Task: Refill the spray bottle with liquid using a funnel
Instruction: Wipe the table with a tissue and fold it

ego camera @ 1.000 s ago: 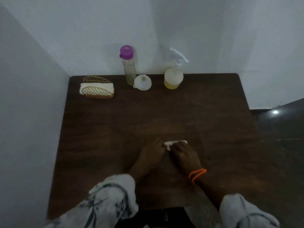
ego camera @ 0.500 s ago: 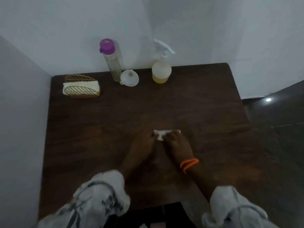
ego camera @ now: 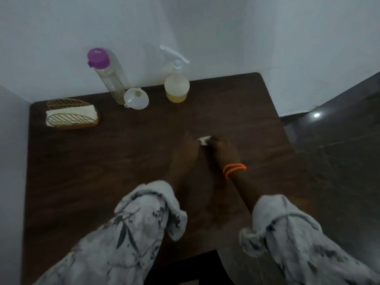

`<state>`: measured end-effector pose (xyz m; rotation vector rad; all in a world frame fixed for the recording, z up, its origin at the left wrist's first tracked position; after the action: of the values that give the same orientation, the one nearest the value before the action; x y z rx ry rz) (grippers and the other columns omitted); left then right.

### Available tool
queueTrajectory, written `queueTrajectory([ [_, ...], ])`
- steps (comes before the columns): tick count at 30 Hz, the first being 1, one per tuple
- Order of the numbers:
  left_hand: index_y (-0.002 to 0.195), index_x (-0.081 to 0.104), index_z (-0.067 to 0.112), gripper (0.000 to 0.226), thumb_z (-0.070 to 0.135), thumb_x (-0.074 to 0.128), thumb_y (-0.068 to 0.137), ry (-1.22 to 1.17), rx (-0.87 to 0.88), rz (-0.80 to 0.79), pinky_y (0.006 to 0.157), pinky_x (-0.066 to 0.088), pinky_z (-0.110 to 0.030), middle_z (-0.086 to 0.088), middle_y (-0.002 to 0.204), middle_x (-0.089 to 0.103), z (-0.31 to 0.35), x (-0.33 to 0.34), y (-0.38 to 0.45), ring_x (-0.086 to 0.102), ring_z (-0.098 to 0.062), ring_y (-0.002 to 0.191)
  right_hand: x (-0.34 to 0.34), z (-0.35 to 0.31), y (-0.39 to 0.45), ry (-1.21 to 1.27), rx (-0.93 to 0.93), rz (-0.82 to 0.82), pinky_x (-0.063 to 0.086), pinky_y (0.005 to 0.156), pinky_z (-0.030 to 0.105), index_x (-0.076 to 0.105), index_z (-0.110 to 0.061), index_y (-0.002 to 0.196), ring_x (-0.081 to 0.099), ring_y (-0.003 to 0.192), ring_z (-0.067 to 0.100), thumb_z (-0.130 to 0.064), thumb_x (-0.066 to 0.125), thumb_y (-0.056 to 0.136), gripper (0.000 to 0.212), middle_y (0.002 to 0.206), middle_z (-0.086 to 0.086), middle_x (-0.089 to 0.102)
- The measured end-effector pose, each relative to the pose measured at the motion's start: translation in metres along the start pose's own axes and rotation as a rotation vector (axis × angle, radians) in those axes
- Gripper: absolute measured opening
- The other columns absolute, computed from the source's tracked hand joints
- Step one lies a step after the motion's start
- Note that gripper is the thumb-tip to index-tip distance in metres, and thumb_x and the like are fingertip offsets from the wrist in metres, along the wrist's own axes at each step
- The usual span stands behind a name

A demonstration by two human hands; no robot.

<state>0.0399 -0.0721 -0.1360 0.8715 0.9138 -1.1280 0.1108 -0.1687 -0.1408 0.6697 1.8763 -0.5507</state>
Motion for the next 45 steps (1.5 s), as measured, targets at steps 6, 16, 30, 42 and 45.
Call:
queueTrajectory([
  [6,0.098,0.071,0.002,0.019,0.008,0.053,0.094,-0.017,-0.08,-0.108,0.101,0.047,-0.05,-0.023,0.107,0.066,-0.019,0.026,0.006,0.061,-0.044,0.11,-0.008,-0.006,-0.009,0.008,-0.019,0.052,0.055,0.086,0.049,0.076,-0.006,0.105,0.064,0.099,0.043,-0.013,0.051,0.082,0.035,0.104,0.02,0.069],
  [16,0.12,0.071,0.015,0.039,0.025,0.051,0.088,-0.094,0.234,-0.193,0.104,0.036,-0.035,-0.003,0.123,0.068,0.047,0.02,-0.162,0.053,-0.022,0.117,0.043,-0.07,-0.196,0.049,0.023,0.086,0.05,0.088,0.038,0.07,-0.01,0.12,0.055,0.104,0.024,-0.018,0.051,0.082,0.043,0.115,0.01,0.068],
  [30,0.099,0.075,0.014,0.022,0.02,0.059,0.084,0.273,-0.181,-0.06,0.088,0.041,-0.043,-0.006,0.098,0.067,-0.169,-0.099,-0.139,0.057,-0.03,0.1,0.077,-0.221,0.016,0.003,-0.254,-0.023,0.053,0.085,0.043,0.073,-0.011,0.102,0.065,0.096,0.038,-0.019,0.049,0.082,0.032,0.103,0.016,0.068],
  [42,0.116,0.067,0.016,0.037,0.028,0.051,0.085,0.02,-0.115,-0.099,0.094,0.037,-0.042,-0.005,0.11,0.07,-0.01,-0.036,-0.267,0.062,-0.027,0.101,0.088,-0.143,-0.176,0.06,-0.287,-0.132,0.041,0.103,0.037,0.071,-0.016,0.12,0.05,0.121,0.026,-0.024,0.052,0.084,0.042,0.128,0.009,0.063],
  [45,0.106,0.073,0.02,0.037,0.033,0.049,0.081,-0.028,-0.071,-0.282,0.089,0.041,-0.041,0.0,0.101,0.07,0.05,-0.011,-0.212,0.062,-0.024,0.095,0.052,-0.07,-0.191,0.059,-0.079,-0.045,0.034,0.109,0.033,0.07,-0.011,0.122,0.054,0.116,0.03,-0.019,0.053,0.079,0.047,0.126,0.013,0.063],
])
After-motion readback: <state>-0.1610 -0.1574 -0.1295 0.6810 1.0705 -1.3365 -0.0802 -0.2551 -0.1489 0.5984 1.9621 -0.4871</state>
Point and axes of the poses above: each hand's wrist, its own y-axis towards the middle knuckle, its own x-axis out of the palm, z = x × y, the point moved 9 cm from there along y, towards the middle knuckle
